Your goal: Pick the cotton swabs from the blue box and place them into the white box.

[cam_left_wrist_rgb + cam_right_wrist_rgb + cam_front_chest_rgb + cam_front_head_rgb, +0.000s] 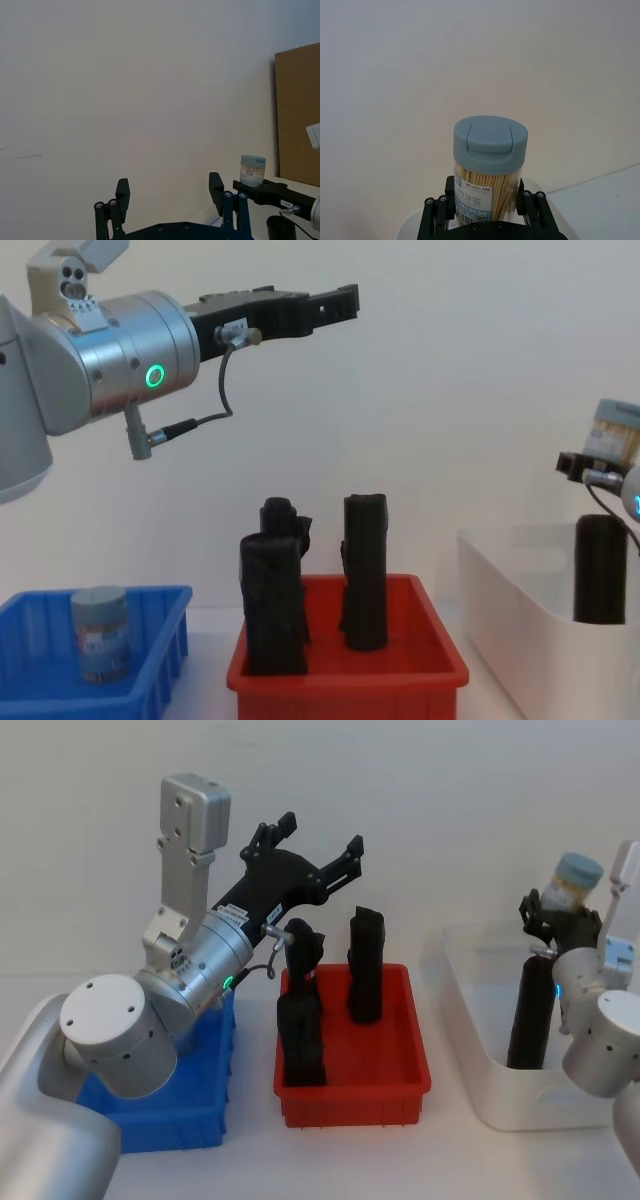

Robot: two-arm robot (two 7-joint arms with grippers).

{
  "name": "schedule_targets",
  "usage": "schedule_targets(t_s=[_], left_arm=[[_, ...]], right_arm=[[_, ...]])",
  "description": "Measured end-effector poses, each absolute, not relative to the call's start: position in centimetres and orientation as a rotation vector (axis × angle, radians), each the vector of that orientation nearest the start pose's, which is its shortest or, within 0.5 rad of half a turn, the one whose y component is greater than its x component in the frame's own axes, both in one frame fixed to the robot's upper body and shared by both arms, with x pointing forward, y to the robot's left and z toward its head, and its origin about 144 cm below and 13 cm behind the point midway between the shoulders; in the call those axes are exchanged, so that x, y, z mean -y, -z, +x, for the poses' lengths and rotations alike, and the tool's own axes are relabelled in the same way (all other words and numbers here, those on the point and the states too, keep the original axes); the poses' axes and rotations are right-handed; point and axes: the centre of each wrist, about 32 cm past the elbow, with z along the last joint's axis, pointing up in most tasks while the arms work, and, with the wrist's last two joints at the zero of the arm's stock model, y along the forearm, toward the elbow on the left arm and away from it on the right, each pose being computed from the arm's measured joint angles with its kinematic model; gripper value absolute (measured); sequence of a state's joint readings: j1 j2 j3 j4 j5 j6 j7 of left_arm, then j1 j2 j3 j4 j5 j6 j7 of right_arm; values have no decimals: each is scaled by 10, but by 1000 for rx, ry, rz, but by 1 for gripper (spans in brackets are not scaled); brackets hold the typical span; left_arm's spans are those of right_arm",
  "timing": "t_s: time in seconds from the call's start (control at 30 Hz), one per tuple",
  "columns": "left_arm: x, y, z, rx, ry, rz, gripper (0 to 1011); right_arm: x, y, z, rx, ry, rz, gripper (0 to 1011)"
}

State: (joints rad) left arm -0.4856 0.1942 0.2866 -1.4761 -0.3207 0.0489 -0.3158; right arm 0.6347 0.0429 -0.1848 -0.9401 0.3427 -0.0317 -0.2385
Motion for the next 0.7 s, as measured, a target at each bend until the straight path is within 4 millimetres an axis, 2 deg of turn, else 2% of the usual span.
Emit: schedule_targets(t_s=[0.13,0.23,0.5,0.7], left_arm=[[-200,-1286,567,201,-973,-199,1004],[-200,-1286,567,202,-973,-199,1004],[-200,-1286,567,201,-973,-199,1004],[-200,-1286,567,202,-973,-199,1004]], right_arm=[[199,-1206,628,-173,1678,168,688],[198,-1208,629,-175,1674,182,806],[197,-1212,630,-177,1669,200,1000],[196,-1213,631,-179,1667,207,1002]])
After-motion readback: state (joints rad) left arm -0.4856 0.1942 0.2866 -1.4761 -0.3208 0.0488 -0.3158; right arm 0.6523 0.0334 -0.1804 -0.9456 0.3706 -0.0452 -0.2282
